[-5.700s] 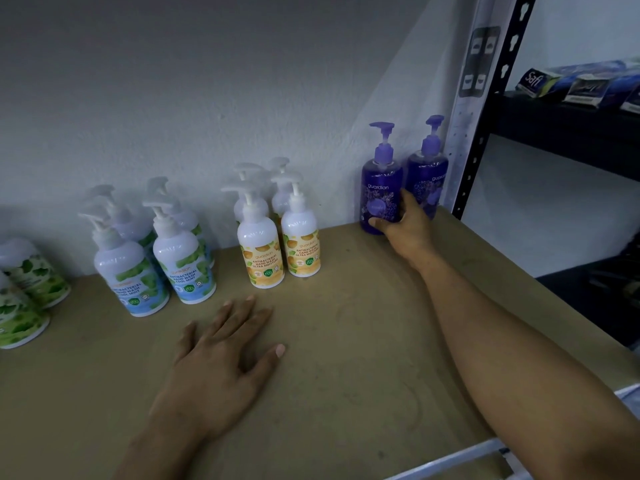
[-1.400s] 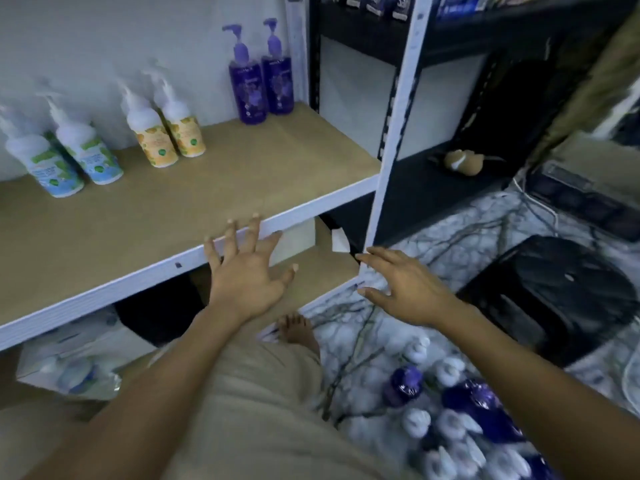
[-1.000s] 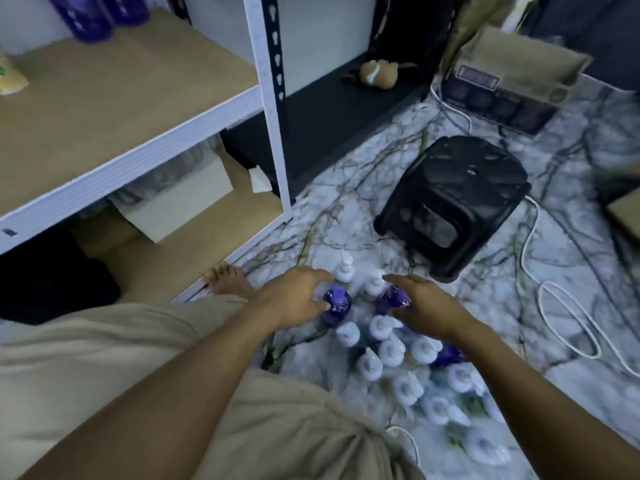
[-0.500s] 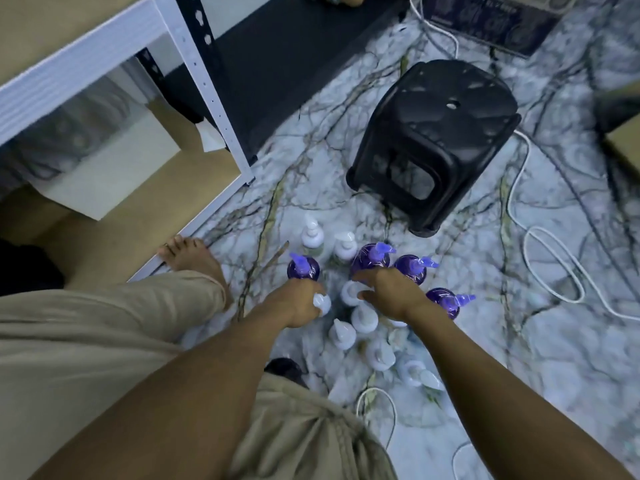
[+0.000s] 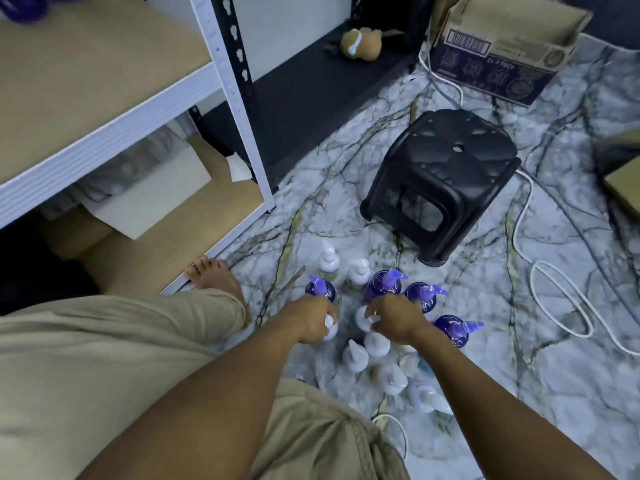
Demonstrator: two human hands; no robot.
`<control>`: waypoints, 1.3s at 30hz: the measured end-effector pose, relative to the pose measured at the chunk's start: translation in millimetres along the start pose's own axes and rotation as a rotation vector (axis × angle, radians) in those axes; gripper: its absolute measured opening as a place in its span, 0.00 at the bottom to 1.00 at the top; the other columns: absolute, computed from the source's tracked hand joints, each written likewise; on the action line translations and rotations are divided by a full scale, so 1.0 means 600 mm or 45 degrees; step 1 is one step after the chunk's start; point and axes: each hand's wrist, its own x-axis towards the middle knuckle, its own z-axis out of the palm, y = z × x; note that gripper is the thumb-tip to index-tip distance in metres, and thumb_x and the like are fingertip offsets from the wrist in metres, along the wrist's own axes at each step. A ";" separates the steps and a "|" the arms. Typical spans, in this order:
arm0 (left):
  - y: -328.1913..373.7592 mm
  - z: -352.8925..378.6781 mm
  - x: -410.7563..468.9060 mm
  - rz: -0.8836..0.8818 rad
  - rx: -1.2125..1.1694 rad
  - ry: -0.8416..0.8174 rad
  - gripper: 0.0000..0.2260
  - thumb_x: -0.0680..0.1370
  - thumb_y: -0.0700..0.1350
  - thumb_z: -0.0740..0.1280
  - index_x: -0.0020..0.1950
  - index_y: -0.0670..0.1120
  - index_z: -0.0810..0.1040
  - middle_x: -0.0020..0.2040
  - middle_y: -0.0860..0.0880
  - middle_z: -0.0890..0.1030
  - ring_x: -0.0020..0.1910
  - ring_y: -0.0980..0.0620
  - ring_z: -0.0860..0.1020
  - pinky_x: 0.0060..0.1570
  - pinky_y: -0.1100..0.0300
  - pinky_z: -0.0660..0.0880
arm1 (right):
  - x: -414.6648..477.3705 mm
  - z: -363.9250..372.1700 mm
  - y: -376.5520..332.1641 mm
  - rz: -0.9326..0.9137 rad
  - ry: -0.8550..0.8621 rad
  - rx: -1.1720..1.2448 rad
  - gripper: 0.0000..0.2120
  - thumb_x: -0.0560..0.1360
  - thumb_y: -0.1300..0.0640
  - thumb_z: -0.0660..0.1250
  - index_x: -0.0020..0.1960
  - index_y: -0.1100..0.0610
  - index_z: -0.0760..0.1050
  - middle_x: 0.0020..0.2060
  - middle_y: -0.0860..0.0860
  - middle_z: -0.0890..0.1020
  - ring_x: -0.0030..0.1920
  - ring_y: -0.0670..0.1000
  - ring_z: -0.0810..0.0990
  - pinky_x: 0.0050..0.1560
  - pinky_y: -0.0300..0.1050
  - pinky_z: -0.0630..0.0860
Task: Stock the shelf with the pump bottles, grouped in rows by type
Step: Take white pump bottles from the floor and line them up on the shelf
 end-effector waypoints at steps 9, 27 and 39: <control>0.009 -0.094 -0.141 0.094 0.146 0.288 0.10 0.77 0.45 0.66 0.57 0.56 0.79 0.59 0.50 0.80 0.59 0.45 0.75 0.57 0.52 0.67 | -0.081 -0.123 -0.086 -0.157 0.238 -0.165 0.09 0.72 0.49 0.71 0.52 0.41 0.78 0.47 0.42 0.79 0.55 0.50 0.74 0.56 0.53 0.58; -0.114 -0.427 -0.556 0.063 0.895 1.254 0.18 0.77 0.42 0.68 0.60 0.64 0.76 0.55 0.59 0.78 0.63 0.55 0.71 0.72 0.34 0.49 | -0.189 -0.464 -0.524 -0.728 0.850 -0.247 0.20 0.68 0.35 0.71 0.36 0.52 0.81 0.35 0.45 0.82 0.44 0.49 0.78 0.60 0.56 0.67; -0.327 -0.560 -0.712 -0.441 0.878 1.282 0.16 0.77 0.42 0.69 0.55 0.64 0.79 0.51 0.60 0.78 0.64 0.55 0.69 0.73 0.30 0.43 | -0.119 -0.484 -0.888 -0.796 0.772 -0.093 0.16 0.67 0.41 0.73 0.35 0.55 0.79 0.32 0.46 0.82 0.42 0.51 0.78 0.60 0.55 0.70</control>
